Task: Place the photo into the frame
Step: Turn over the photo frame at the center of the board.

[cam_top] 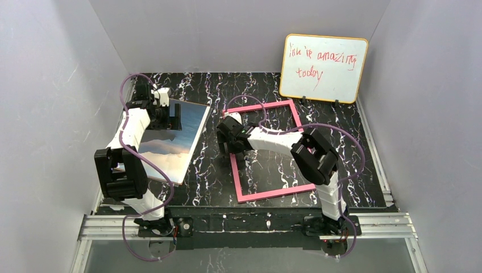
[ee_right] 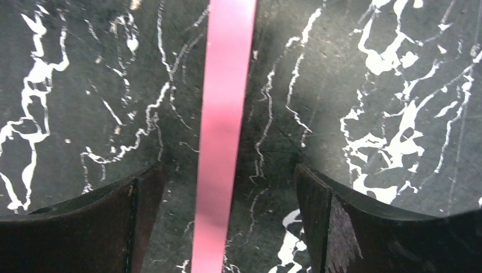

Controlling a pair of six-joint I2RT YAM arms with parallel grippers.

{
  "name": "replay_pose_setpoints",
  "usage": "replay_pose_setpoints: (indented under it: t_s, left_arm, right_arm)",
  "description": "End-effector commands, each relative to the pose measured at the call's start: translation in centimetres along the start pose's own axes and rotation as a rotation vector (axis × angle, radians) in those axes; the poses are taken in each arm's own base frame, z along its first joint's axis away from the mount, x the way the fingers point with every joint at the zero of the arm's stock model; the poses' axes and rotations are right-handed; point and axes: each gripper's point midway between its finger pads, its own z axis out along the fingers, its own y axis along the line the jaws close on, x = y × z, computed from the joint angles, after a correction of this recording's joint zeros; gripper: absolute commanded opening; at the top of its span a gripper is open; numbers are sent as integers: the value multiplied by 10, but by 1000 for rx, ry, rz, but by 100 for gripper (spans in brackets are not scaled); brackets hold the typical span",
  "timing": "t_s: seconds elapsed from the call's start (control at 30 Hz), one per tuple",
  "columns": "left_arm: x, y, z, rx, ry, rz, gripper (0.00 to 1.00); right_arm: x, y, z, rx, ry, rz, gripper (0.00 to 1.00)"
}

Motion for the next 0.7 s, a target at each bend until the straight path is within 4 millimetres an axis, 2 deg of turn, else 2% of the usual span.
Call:
replay_pose_setpoints:
  t_s: [0.0, 0.17, 0.33, 0.4, 0.47, 0.6, 0.67]
  left_arm:
    - [-10, -6, -24, 18, -32, 25, 98]
    - [-9, -6, -25, 22, -22, 26, 98]
    - [-6, -7, -25, 29, -5, 32, 98]
    - [-4, -7, -25, 31, 1, 32, 98]
    - [-3, -8, -25, 36, 7, 29, 98]
    - [-1, -12, -25, 55, 22, 23, 98]
    - [-1, -13, -26, 59, 27, 25, 98]
  right_arm:
    - [4, -5, 8, 73, 11, -15, 89]
    - [18, -4, 16, 114, 17, -20, 76]
    - [19, 3, 15, 116, 2, 20, 55]
    - [16, 8, 14, 117, -13, 25, 43]
    - [9, 12, 12, 129, -35, 29, 33]
    - [-8, 20, 3, 166, -36, 60, 20]
    - [-30, 38, -10, 124, -62, 86, 15]
